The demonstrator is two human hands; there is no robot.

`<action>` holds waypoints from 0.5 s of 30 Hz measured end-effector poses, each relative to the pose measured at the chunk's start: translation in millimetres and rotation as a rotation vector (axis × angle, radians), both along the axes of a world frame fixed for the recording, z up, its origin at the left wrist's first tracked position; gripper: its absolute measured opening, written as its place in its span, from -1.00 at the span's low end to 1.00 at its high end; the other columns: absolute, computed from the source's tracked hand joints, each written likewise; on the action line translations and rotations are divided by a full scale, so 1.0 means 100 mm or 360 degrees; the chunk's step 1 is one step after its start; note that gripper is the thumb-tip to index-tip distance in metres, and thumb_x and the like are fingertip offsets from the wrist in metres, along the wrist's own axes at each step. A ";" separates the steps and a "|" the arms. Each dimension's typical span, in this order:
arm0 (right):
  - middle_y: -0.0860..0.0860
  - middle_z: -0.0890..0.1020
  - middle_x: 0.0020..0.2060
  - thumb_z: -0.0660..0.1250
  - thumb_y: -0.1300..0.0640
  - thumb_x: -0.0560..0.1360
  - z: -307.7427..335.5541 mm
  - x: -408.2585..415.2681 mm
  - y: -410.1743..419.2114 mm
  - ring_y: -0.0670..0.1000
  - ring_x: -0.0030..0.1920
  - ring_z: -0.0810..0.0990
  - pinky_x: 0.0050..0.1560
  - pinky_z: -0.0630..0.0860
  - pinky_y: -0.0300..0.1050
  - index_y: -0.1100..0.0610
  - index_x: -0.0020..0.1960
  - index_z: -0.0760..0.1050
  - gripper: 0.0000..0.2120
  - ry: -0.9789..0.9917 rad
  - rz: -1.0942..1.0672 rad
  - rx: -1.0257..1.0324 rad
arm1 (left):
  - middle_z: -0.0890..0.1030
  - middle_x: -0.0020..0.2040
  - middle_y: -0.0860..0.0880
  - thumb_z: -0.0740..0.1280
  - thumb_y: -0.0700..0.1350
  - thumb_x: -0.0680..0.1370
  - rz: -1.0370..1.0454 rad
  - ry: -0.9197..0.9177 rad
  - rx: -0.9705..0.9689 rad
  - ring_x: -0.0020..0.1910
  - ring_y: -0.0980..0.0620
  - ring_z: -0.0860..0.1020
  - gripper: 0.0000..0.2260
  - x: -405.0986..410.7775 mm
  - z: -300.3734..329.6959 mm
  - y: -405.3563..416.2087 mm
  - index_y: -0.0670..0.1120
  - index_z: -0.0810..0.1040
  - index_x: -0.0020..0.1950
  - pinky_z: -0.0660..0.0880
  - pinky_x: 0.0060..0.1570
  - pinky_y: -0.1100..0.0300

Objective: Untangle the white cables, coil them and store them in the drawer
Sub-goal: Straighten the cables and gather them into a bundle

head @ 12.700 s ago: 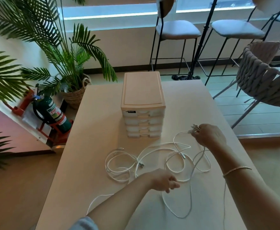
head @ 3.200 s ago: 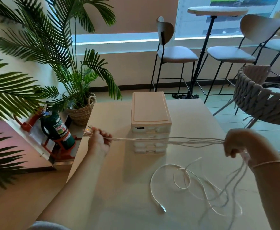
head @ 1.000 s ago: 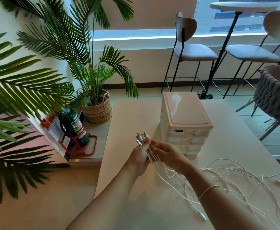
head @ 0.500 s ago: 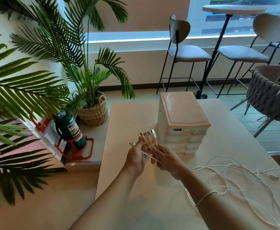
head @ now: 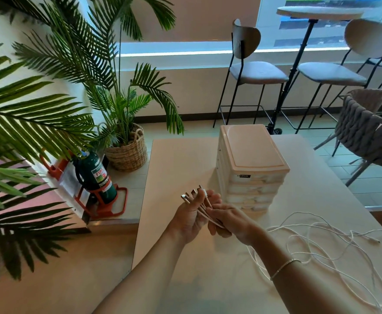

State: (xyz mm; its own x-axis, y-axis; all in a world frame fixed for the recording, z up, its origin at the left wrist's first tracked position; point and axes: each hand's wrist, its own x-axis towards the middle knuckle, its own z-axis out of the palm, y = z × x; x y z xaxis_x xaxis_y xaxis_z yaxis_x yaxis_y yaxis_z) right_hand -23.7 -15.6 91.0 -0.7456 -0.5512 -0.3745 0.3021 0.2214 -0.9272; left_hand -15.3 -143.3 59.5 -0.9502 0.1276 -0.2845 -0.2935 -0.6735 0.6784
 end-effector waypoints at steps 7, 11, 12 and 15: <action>0.13 0.61 -0.42 0.07 0.34 0.52 0.08 -0.07 0.14 -0.01 -0.63 0.35 -0.61 0.27 -0.23 0.25 -0.06 0.49 -0.79 -0.0067 0.0131 0.0153 | 0.65 -0.38 -0.05 0.16 -0.03 0.59 0.0356 -0.0196 0.0031 -0.37 0.03 0.66 -0.77 -0.10 0.10 0.06 -0.13 0.42 -0.17 0.59 -0.34 0.17; 0.05 0.60 -0.46 0.06 0.36 0.51 0.12 -0.19 0.39 -0.07 -0.66 0.34 -0.64 0.23 -0.28 0.18 -0.17 0.45 -0.77 0.0021 0.0264 0.0562 | 0.61 -0.45 -0.05 0.16 -0.03 0.59 0.0623 -0.0224 0.0153 -0.43 0.02 0.64 -0.75 -0.20 0.10 0.00 -0.17 0.42 -0.18 0.61 -0.36 0.13; 0.05 0.60 -0.45 0.06 0.35 0.52 0.14 -0.25 0.46 -0.08 -0.67 0.35 -0.64 0.23 -0.28 0.16 -0.19 0.44 -0.77 0.0060 0.0318 0.0677 | 0.61 -0.46 -0.04 0.16 -0.03 0.59 0.0658 -0.0225 0.0162 -0.44 0.03 0.63 -0.75 -0.21 0.11 0.03 -0.17 0.41 -0.19 0.60 -0.37 0.14; 0.03 0.60 -0.47 0.09 0.29 0.55 0.25 -0.46 0.68 -0.08 -0.66 0.37 -0.63 0.25 -0.29 0.13 -0.19 0.42 -0.79 0.0156 0.0448 0.0901 | 0.58 -0.49 -0.03 0.16 -0.03 0.60 0.0780 -0.0247 0.0174 -0.48 0.04 0.61 -0.74 -0.26 0.14 0.19 -0.15 0.40 -0.20 0.60 -0.40 0.17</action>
